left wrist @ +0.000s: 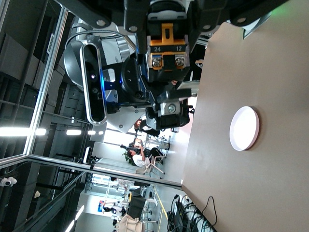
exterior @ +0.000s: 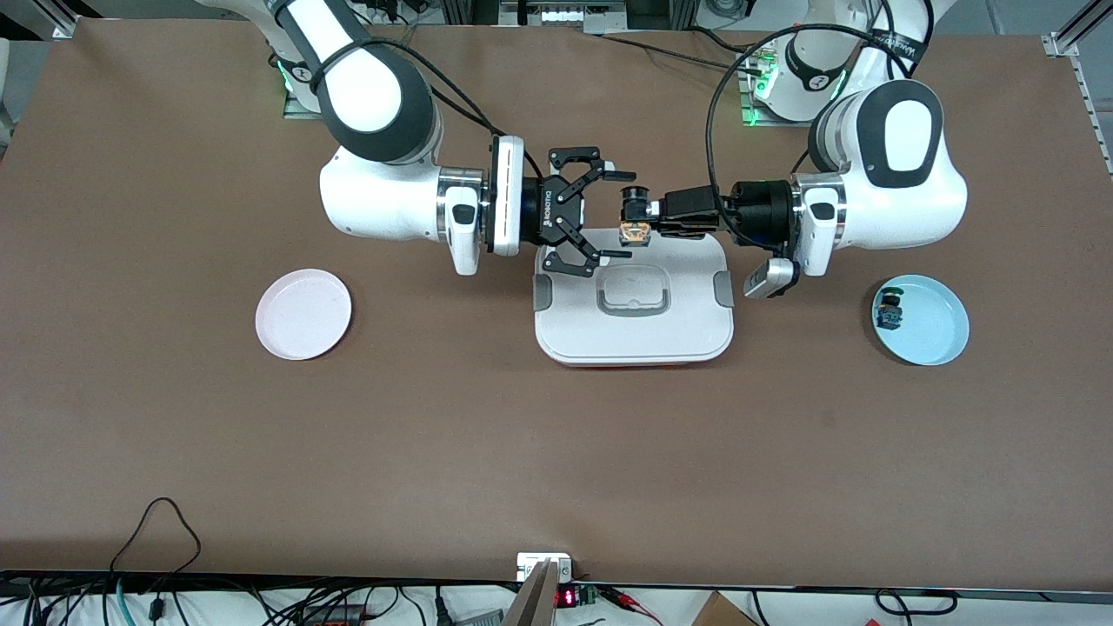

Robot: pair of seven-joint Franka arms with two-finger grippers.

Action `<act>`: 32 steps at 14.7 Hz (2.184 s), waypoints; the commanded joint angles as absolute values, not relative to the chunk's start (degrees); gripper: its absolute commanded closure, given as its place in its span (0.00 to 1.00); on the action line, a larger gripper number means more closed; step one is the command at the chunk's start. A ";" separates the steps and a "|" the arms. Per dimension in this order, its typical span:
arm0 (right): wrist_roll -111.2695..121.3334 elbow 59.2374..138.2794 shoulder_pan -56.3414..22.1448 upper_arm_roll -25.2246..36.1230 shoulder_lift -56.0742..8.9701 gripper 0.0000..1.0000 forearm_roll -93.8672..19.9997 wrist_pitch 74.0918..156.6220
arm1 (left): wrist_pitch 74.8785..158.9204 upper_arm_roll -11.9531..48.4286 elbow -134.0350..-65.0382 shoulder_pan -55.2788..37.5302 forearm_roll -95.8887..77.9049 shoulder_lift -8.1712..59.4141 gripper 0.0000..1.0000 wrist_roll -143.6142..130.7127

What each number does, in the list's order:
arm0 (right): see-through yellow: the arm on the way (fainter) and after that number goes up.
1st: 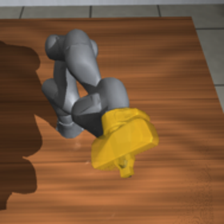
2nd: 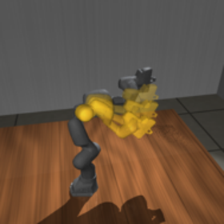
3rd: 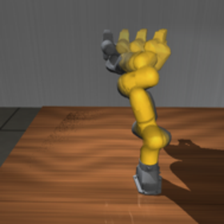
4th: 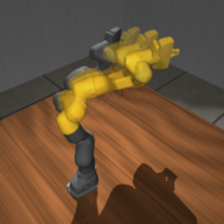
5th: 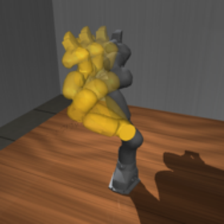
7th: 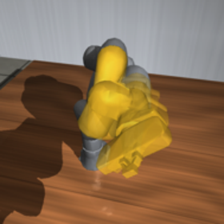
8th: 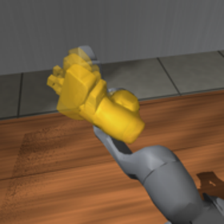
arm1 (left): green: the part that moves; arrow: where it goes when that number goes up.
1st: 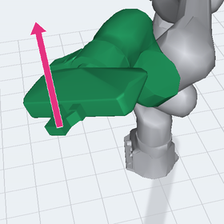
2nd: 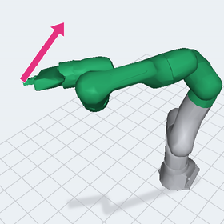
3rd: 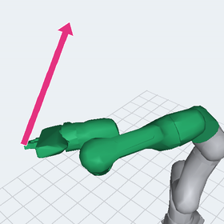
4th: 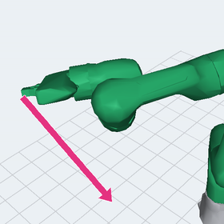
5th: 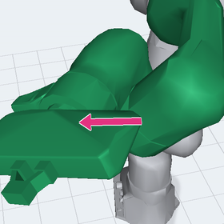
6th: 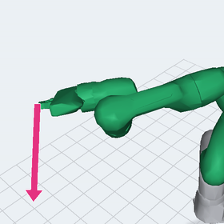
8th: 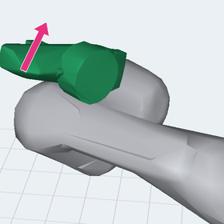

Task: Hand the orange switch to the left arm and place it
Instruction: 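Open the right gripper while the left gripper pulls the switch away, then lower the switch toward the blue plate while the right gripper retracts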

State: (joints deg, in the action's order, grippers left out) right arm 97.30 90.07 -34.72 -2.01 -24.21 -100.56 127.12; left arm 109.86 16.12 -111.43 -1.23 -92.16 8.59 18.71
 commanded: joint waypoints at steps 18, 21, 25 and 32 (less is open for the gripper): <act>65.36 101.16 -25.49 12.30 -15.21 0.00 -68.31 108.90 | 98.10 16.08 -100.73 7.03 -18.68 7.82 0.86 20.21; 52.68 101.16 -25.58 12.48 -15.21 0.00 -58.49 109.07 | 96.24 15.91 -99.84 7.03 -7.86 8.17 0.86 26.51; 28.70 100.55 -25.93 12.48 -15.12 0.00 -41.28 108.46 | 98.60 16.00 -100.28 11.15 8.06 11.51 0.85 44.08; 5.82 99.49 -25.49 12.48 -13.89 0.00 -1.54 97.93 | 108.78 16.00 -101.42 22.31 15.12 19.68 0.84 83.10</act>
